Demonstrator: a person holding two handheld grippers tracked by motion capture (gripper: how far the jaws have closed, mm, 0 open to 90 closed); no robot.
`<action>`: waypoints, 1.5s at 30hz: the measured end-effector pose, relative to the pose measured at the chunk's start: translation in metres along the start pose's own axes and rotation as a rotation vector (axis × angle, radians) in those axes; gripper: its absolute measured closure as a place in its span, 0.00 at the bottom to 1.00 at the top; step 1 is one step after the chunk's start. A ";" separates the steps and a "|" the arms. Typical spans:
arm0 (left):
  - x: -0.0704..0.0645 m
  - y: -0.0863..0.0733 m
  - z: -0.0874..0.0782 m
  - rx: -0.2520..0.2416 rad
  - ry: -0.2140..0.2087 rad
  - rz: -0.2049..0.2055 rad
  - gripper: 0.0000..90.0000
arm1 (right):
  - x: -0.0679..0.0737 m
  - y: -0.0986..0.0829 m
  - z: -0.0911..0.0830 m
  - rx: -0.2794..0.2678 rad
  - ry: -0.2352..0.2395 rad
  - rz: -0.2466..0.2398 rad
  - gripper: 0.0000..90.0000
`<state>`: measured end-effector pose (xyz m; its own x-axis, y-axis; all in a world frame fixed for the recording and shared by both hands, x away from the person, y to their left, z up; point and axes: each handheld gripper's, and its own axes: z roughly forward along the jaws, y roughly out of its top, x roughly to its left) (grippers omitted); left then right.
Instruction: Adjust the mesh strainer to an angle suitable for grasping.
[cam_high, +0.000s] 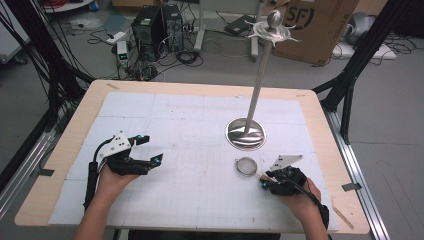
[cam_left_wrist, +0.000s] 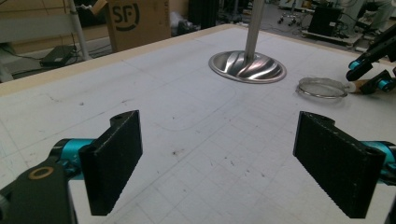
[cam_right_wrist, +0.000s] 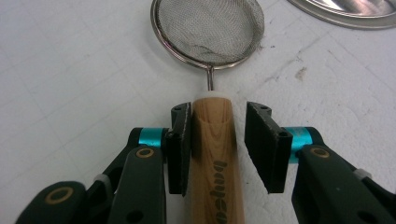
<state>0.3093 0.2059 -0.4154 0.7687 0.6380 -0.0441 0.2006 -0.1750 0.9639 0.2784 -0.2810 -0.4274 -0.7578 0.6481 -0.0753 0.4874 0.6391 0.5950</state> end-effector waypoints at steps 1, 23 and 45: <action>0.000 0.000 0.000 0.000 -0.002 0.001 0.18 | 0.000 0.000 -0.001 0.004 -0.001 0.005 0.68; 0.002 0.001 -0.004 -0.003 0.011 0.006 0.18 | 0.001 0.011 0.000 0.099 0.025 -0.031 0.70; 0.002 0.001 -0.003 -0.005 0.014 0.000 0.18 | 0.000 0.031 0.009 0.169 0.107 -0.036 0.76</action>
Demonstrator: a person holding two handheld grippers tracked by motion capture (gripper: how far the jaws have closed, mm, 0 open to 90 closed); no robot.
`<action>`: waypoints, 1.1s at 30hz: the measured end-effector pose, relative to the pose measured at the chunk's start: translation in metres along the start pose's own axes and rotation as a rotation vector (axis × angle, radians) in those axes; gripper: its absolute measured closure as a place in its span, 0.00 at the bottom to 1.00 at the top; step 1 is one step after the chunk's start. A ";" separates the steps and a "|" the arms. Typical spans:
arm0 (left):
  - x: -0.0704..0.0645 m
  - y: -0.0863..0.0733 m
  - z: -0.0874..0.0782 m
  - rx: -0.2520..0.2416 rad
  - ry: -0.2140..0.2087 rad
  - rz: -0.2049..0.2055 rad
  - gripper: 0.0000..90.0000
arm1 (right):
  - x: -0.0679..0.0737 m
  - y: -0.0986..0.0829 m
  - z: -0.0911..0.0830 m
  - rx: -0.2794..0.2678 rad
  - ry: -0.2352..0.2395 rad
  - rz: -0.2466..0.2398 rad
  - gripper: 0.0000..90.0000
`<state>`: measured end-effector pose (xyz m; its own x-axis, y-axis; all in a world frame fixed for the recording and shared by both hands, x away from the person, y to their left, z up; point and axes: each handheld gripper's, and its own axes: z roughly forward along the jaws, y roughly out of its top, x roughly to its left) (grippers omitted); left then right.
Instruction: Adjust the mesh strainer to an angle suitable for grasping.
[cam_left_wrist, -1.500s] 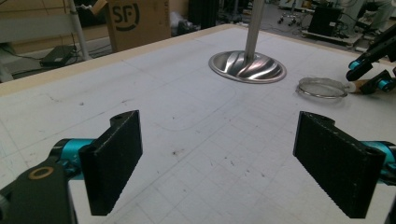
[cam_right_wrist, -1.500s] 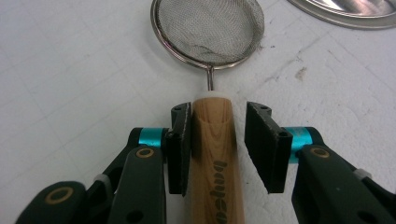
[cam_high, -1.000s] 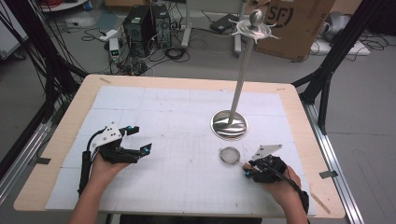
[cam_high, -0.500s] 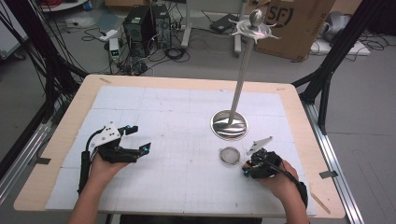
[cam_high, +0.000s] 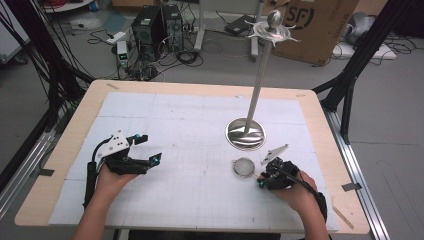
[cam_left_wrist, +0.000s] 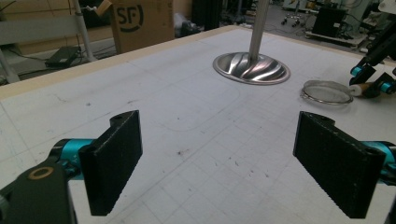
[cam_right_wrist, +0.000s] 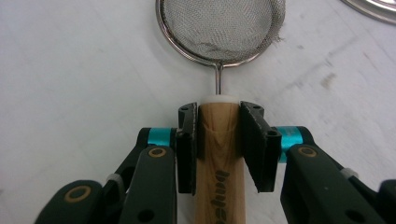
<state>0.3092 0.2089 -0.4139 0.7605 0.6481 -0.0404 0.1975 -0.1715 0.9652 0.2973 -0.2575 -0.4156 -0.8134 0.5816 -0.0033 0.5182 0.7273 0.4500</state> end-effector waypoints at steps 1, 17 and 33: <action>0.000 0.000 0.000 0.001 0.001 0.000 0.18 | 0.001 0.002 0.001 0.001 0.009 -0.006 0.76; 0.000 0.001 -0.001 -0.004 0.000 0.000 0.18 | 0.052 0.081 0.040 -0.011 0.095 -0.223 0.76; 0.000 0.000 -0.001 0.004 -0.002 0.003 0.18 | 0.065 0.087 0.044 -0.052 0.096 -0.246 0.67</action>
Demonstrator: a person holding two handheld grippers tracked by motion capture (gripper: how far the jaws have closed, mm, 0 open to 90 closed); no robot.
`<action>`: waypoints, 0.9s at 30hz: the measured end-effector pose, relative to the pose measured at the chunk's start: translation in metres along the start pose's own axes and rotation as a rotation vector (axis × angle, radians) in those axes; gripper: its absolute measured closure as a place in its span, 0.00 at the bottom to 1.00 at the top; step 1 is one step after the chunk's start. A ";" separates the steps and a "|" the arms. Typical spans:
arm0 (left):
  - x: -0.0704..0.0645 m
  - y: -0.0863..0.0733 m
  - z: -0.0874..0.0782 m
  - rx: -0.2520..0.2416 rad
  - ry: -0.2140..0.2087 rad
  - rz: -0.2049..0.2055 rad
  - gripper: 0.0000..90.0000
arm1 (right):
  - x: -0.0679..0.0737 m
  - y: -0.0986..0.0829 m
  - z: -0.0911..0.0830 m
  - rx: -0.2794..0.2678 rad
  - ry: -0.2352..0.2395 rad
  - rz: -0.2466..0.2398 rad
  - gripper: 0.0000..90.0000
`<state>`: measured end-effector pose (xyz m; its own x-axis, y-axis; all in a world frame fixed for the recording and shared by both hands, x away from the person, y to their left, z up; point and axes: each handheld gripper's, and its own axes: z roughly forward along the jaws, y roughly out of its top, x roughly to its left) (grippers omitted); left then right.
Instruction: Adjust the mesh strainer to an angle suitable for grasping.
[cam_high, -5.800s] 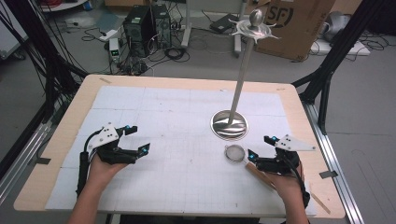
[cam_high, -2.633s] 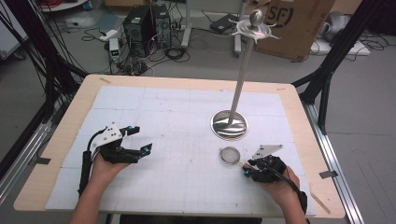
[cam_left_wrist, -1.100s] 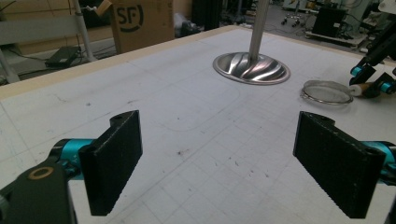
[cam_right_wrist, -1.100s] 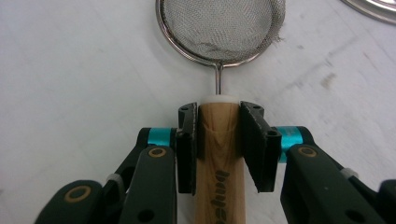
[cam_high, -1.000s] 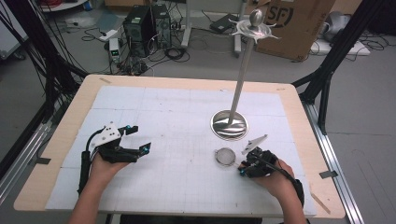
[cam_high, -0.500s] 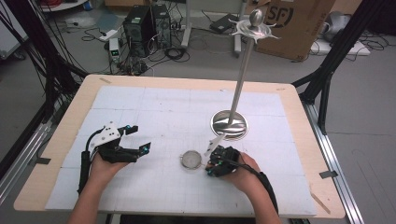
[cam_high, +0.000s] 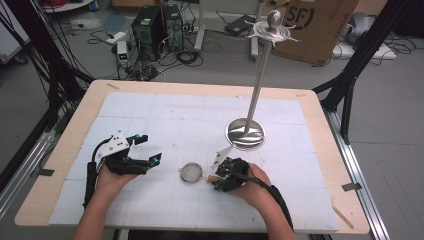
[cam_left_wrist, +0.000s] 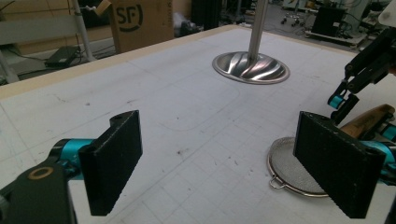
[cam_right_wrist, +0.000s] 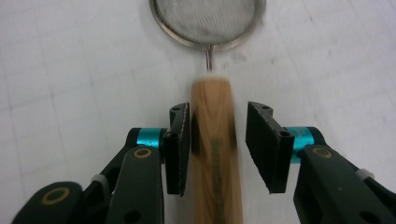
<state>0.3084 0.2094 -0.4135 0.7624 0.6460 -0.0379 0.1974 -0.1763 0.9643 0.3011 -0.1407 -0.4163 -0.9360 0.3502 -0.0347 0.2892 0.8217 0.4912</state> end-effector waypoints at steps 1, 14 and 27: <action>0.000 0.000 0.000 0.000 0.000 -0.001 0.18 | 0.000 -0.008 -0.003 -0.001 -0.002 0.006 0.67; 0.000 -0.001 0.002 0.001 -0.001 -0.005 0.18 | -0.006 -0.044 -0.018 -0.034 0.022 0.055 0.74; 0.000 0.000 0.001 -0.009 -0.001 -0.008 0.18 | -0.005 -0.002 0.004 -0.040 0.049 -0.025 0.76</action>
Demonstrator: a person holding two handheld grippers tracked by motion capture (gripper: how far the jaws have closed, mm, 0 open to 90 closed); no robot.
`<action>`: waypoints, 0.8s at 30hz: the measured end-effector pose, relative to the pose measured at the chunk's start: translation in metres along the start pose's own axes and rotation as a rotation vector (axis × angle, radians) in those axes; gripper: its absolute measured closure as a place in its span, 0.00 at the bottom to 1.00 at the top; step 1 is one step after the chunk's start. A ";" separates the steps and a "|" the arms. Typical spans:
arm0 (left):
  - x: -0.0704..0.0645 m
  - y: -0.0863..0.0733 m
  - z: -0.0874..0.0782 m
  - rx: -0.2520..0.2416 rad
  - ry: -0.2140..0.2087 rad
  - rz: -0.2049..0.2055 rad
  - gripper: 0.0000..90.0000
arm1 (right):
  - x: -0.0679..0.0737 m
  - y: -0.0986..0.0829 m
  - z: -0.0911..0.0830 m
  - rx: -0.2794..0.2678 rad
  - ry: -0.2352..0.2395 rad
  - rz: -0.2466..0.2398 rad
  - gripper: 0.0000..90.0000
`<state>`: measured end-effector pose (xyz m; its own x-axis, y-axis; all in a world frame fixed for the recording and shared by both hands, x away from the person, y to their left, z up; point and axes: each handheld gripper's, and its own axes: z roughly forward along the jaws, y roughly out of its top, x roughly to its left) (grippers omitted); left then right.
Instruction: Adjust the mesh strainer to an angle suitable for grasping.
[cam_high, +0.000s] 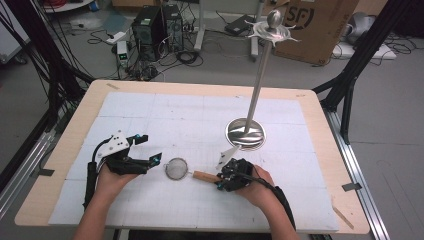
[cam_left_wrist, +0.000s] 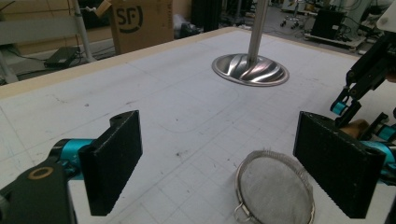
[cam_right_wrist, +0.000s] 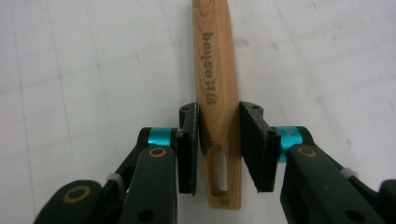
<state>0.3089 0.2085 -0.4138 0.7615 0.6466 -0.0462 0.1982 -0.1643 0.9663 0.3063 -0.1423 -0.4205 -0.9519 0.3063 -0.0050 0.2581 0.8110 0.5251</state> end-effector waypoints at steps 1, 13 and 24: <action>0.000 0.000 0.000 0.000 0.002 -0.001 0.18 | 0.000 0.008 0.006 -0.011 0.007 -0.014 0.76; 0.001 0.000 -0.001 0.003 0.001 0.004 0.18 | -0.002 0.028 0.020 -0.017 0.013 -0.033 0.69; 0.000 0.000 -0.001 0.005 0.001 0.004 0.18 | -0.018 0.017 0.014 -0.041 -0.094 0.049 0.63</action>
<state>0.3080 0.2094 -0.4131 0.7613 0.6470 -0.0424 0.1983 -0.1701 0.9653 0.3300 -0.1269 -0.4228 -0.9181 0.3922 -0.0570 0.2954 0.7733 0.5610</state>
